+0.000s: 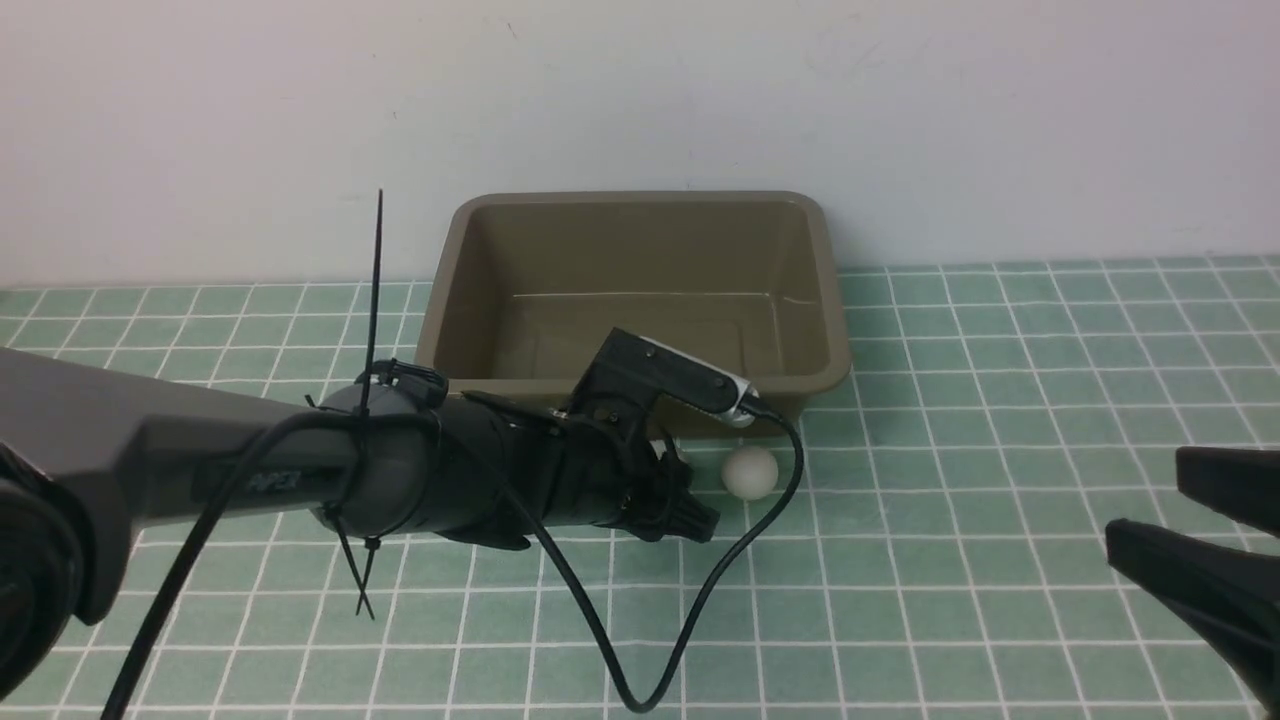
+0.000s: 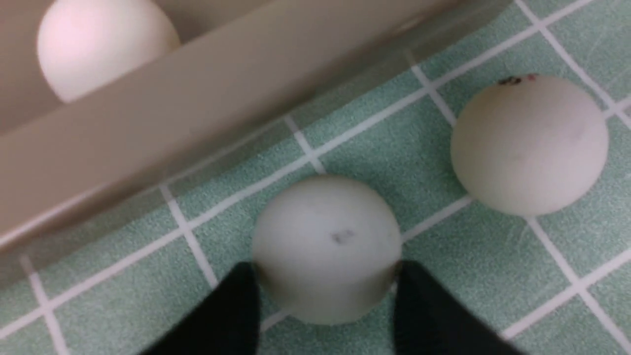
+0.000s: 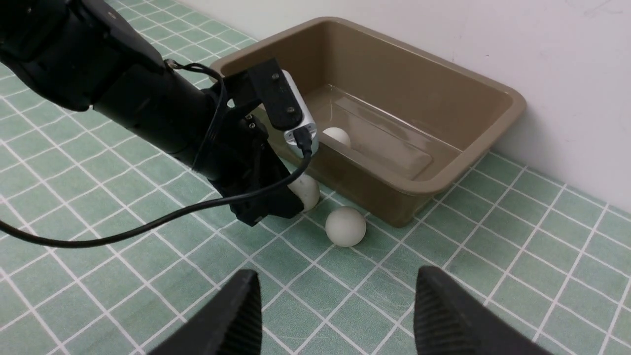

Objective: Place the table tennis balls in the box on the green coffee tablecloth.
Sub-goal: 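Reach for and grasp a ping pong ball on the table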

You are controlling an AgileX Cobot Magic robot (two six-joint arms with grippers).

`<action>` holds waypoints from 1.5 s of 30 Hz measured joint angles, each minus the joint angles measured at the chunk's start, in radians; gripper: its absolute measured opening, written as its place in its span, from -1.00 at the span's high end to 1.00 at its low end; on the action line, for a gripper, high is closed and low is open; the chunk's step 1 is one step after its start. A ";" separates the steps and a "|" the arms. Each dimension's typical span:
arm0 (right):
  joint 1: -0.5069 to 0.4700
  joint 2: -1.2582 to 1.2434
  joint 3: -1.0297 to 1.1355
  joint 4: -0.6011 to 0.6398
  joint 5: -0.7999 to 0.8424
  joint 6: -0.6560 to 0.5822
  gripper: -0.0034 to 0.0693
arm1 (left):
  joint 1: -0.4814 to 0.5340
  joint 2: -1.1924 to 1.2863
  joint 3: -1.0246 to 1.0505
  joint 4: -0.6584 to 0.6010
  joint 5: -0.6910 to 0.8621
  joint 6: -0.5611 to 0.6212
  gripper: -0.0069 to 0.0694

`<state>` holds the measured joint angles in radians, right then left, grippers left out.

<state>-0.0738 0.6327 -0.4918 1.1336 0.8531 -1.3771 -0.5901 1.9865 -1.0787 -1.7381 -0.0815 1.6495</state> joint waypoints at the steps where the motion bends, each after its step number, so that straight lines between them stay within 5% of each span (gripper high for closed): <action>1: 0.000 0.000 0.000 0.000 0.000 0.000 -0.16 | 0.000 0.000 0.000 0.000 0.000 0.001 -0.04; 4: 0.000 0.000 0.000 -0.001 0.000 0.000 -0.16 | -0.001 -0.003 0.000 -0.001 0.001 0.004 0.50; 7: 0.000 0.000 0.000 -0.001 0.000 0.000 -0.16 | -0.014 -0.049 0.010 -0.002 0.006 0.004 0.79; 19: 0.000 0.000 0.000 -0.003 -0.001 0.000 -0.16 | -0.040 -0.256 0.067 -0.002 0.052 0.005 0.83; 29: 0.000 0.014 0.000 -0.117 -0.002 0.071 -0.16 | -0.040 -0.464 0.070 0.049 0.292 0.005 0.83; 32: 0.000 0.014 0.000 -0.117 -0.005 0.072 -0.16 | -0.040 -0.588 0.070 0.198 0.289 -0.003 0.70; 37: 0.000 0.014 0.000 -0.092 -0.011 0.075 -0.16 | -0.040 -0.740 0.070 0.380 0.321 -0.113 0.12; 41: 0.000 0.014 0.000 -0.042 -0.013 0.075 -0.16 | -0.039 -0.833 0.070 0.478 0.572 -0.404 -0.34; 45: 0.000 0.014 0.000 -0.023 -0.013 0.075 -0.16 | -0.039 -0.868 0.070 0.624 0.844 -0.685 -0.41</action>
<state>-0.0738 0.6465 -0.4918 1.1104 0.8401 -1.3022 -0.6294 1.1188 -1.0084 -1.1144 0.7628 0.9644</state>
